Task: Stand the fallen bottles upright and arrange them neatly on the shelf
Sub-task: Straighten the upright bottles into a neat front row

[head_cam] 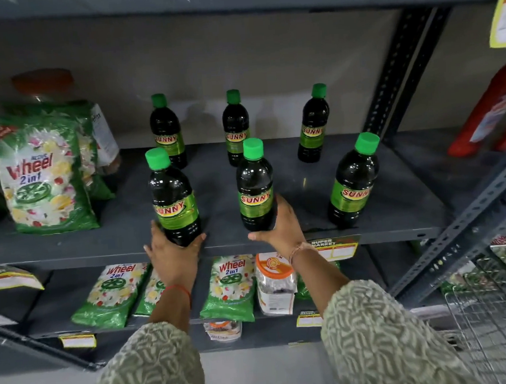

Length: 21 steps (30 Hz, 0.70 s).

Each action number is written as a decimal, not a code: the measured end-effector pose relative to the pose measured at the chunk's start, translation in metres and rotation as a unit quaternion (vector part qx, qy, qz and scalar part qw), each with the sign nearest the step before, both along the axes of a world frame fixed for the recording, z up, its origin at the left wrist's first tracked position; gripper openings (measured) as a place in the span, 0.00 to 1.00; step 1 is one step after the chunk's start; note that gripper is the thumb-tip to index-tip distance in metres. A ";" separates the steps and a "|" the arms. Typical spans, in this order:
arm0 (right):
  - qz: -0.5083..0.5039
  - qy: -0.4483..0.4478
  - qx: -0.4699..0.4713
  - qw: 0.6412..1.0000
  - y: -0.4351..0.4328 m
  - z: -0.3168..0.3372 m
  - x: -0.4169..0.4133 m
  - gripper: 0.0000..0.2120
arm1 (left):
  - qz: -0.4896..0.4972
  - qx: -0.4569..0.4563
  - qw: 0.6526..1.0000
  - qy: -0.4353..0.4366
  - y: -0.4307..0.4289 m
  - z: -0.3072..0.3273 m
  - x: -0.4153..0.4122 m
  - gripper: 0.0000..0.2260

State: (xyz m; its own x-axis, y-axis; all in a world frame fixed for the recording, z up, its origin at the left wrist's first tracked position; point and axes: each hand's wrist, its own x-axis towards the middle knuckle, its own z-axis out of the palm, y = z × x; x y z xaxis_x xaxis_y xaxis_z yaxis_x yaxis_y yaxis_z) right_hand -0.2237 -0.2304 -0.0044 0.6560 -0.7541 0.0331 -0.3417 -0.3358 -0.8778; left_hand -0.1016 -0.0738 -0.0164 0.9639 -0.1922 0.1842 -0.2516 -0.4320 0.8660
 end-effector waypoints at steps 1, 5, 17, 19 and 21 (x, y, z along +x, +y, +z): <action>-0.010 0.000 0.002 1.000 0.001 -0.002 0.005 0.44 | -0.008 0.009 1.000 0.002 0.001 0.000 0.002 0.36; -0.054 0.004 -0.009 0.999 0.006 -0.005 0.010 0.34 | -0.021 0.000 1.000 0.007 0.006 -0.002 0.006 0.30; -0.067 0.026 -0.049 0.996 0.022 -0.004 0.017 0.35 | 0.005 0.002 1.000 0.000 0.033 -0.002 0.045 0.30; -0.068 0.026 -0.051 0.996 0.024 -0.003 0.016 0.34 | 0.001 0.009 1.000 -0.001 0.037 -0.002 0.050 0.30; -0.070 0.028 -0.051 0.996 0.025 -0.002 0.016 0.34 | -0.002 0.010 1.000 -0.003 0.038 -0.002 0.053 0.30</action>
State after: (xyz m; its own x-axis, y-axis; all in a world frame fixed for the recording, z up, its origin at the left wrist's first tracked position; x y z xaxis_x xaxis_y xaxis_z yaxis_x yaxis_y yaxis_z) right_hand -0.2076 -0.2056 -0.0060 0.5469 -0.8334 0.0797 -0.4400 -0.3672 -0.8195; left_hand -0.0489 -0.0353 -0.0182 0.9622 -0.1990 0.1861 -0.2582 -0.4479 0.8560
